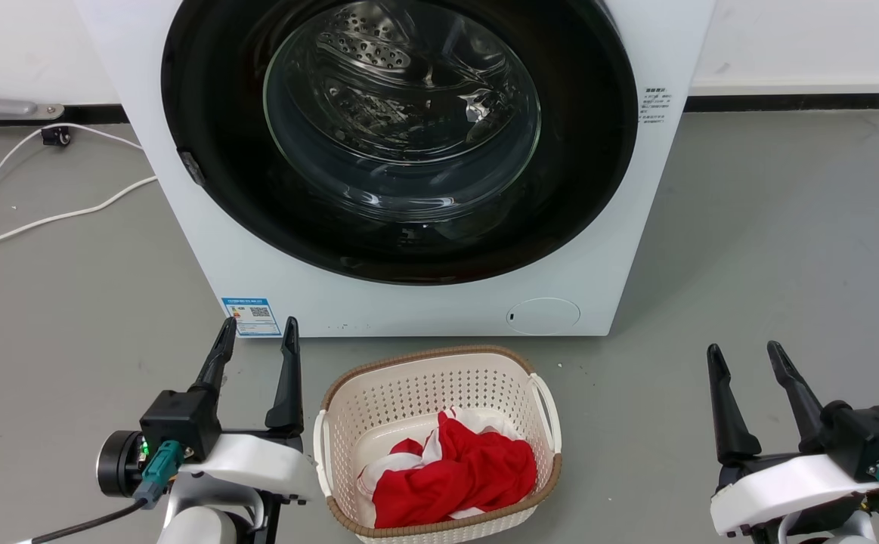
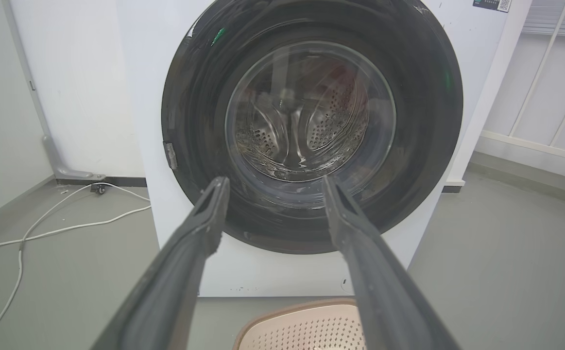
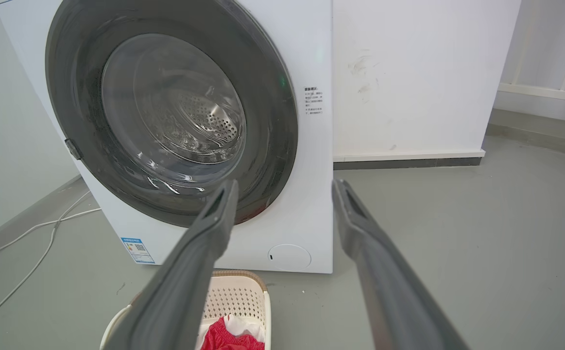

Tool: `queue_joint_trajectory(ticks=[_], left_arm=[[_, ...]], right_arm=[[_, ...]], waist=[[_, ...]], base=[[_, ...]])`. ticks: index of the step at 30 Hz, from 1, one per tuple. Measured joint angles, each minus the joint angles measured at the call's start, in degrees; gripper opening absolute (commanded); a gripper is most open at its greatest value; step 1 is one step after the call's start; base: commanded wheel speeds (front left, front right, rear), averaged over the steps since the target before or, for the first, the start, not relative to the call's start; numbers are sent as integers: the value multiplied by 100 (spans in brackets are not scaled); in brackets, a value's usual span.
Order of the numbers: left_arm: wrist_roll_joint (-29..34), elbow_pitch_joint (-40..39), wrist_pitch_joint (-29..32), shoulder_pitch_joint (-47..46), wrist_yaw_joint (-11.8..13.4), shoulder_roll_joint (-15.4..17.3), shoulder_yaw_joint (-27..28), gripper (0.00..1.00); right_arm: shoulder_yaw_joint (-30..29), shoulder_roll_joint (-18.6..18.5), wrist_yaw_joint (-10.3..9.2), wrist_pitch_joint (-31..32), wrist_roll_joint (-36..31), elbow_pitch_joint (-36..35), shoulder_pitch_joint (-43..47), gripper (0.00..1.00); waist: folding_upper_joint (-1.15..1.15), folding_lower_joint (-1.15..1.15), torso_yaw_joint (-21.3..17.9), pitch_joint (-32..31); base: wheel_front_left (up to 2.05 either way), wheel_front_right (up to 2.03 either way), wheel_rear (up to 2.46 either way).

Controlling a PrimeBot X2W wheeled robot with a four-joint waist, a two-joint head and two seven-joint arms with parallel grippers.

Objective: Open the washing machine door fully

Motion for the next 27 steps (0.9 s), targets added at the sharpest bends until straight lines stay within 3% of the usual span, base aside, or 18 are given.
queue_joint_trajectory(ticks=[27], left_arm=[[826,35,-255,-20,176,-37,-63,100]], right_arm=[[43,7,1,-205,-900,-63,60,100]], waist=[[0,0,-14,42]], base=[[0,0,0]])
